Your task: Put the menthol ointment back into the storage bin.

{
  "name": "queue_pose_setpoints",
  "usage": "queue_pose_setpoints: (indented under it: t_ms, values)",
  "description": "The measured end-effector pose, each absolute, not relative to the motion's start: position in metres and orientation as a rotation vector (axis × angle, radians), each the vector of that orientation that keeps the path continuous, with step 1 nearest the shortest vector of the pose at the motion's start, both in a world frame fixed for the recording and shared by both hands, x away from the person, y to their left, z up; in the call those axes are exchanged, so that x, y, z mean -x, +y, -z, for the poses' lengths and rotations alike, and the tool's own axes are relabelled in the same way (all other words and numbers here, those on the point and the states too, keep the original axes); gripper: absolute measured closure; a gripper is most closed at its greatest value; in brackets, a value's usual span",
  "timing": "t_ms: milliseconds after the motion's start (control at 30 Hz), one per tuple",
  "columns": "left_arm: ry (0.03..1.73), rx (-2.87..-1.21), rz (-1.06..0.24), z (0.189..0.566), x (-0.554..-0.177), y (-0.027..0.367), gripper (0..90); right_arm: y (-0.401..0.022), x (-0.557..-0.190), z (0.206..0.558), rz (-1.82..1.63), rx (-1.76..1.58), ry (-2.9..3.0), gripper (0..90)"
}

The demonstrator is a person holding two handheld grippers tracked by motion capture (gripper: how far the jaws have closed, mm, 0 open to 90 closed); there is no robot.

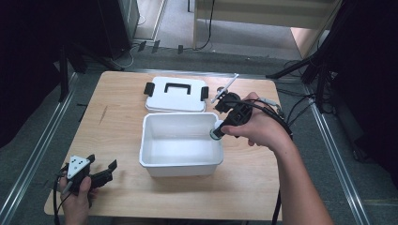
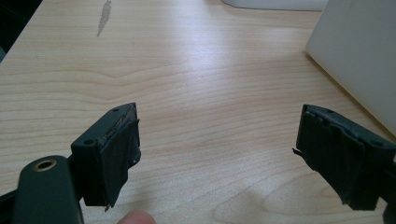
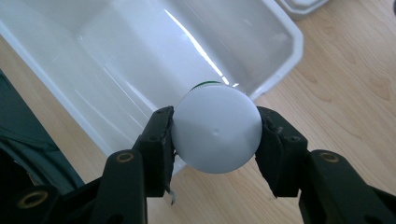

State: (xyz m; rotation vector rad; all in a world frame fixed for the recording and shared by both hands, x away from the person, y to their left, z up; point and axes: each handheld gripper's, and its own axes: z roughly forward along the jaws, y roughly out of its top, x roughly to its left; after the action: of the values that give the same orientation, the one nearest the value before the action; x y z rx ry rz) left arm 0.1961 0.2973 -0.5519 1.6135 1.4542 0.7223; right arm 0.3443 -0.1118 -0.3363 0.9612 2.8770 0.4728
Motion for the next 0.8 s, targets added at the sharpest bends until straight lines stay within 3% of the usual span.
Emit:
queue_pose_setpoints:
  t_ms: [800]
  values:
    - [1.455, -1.617, -0.718, 0.552, -0.196, 0.297, 14.5, -0.062, -0.348, 0.422, -0.320, -0.675, 2.990, 51.8]
